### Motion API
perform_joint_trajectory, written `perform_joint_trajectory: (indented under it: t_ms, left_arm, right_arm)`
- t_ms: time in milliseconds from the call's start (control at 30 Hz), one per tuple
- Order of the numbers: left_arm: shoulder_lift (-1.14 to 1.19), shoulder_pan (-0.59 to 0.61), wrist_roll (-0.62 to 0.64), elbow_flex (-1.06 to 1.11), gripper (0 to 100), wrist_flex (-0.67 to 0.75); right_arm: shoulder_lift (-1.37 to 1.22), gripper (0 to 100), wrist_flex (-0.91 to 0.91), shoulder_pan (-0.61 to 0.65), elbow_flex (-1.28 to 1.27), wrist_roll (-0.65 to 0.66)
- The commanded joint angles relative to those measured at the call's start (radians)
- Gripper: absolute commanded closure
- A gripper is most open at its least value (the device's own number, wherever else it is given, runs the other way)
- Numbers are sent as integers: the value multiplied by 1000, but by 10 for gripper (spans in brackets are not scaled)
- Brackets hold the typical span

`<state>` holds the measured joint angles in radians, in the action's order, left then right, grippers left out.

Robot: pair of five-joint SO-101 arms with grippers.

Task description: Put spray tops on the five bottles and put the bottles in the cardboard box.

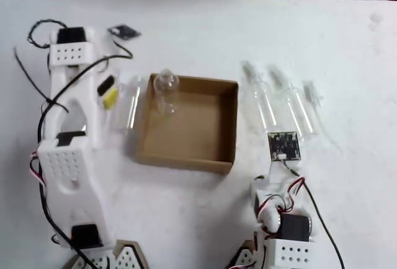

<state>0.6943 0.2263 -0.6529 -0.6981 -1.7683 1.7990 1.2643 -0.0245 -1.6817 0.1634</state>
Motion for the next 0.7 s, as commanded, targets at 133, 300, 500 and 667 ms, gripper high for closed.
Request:
perform_joint_trajectory:
  t_ms: [133, 300, 500, 667]
  left_arm:
    - [-418, -1, 195, 81, 935, -21]
    - [-776, -1, 203, 288, 932, -17]
    - [-1109, -1, 199, 491, 932, 51]
    - [-1319, -1, 206, 615, 936, 109]
  right_arm:
    - [4, 910, 8, -7, -8, 11]
    - [4, 910, 8, -7, -8, 11]
    - [4, 910, 8, -7, -8, 11]
    - [4, 910, 8, -7, -8, 11]
